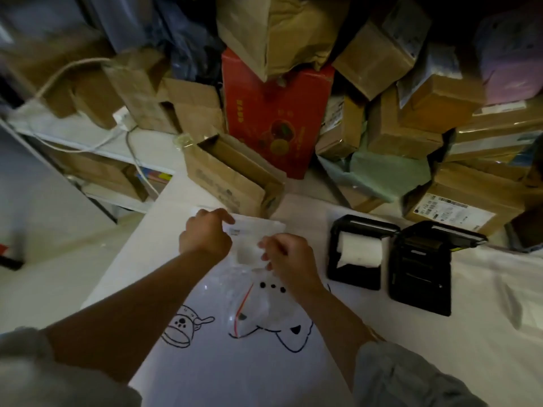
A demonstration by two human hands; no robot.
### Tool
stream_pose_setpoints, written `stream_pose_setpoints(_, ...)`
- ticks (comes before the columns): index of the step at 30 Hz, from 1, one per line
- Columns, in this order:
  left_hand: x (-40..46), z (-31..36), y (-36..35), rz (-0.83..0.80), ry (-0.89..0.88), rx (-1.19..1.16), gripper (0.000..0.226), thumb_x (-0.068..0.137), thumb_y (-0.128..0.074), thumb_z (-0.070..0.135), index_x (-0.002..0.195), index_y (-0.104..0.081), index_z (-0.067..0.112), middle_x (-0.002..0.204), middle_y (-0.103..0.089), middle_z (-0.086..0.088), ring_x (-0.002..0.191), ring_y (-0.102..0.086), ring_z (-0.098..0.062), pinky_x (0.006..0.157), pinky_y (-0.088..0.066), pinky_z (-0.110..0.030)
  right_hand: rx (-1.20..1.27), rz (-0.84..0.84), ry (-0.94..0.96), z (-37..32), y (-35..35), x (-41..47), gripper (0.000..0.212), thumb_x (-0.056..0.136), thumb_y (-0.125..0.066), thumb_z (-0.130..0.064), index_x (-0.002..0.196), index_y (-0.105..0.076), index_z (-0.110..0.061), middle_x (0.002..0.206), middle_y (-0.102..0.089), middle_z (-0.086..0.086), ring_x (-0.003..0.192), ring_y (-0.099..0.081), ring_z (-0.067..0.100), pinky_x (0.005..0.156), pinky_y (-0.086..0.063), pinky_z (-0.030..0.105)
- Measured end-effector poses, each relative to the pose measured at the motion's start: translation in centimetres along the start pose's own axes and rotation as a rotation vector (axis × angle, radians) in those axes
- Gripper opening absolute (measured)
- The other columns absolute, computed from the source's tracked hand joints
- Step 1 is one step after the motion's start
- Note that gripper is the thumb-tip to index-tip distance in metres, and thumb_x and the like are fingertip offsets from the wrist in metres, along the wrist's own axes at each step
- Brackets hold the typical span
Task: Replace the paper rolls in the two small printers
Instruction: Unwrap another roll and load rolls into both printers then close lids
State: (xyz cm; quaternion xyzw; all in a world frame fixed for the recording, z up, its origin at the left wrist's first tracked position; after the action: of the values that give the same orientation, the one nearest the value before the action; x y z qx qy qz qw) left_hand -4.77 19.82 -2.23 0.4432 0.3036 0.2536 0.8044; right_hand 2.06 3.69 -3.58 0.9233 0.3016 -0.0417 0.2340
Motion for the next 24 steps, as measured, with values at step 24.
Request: stream_pose_setpoints(24, -0.5, -5.5, -0.2, -0.195, -0.076, -0.098, 0.022, 0.091, -0.056, 0.016, 0.112, -0.061, 0.019, 0.122, -0.055, -0.007, 0.105, -0.053, -0.023, 0.083, -0.042, -0.027, -0.441, 0.162, -0.285, -0.2, -0.9, -1.0, 0.022, 0.087, -0.06, -0.022, 0.109, -0.058, -0.022, 0.114, -0.062, 0.005, 0.1, -0.061, 0.025, 0.083, -0.052, 0.032)
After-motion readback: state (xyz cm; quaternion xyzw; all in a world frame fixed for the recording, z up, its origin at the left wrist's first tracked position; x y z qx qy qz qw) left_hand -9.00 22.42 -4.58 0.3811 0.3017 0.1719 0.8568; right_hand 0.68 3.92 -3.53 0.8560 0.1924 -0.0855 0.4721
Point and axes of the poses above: each hand's wrist, its own x-axis towards the middle knuckle, its own y-axis out of the back of the hand, z = x × y, the point moved 8 cm from there along x, towards the middle knuckle
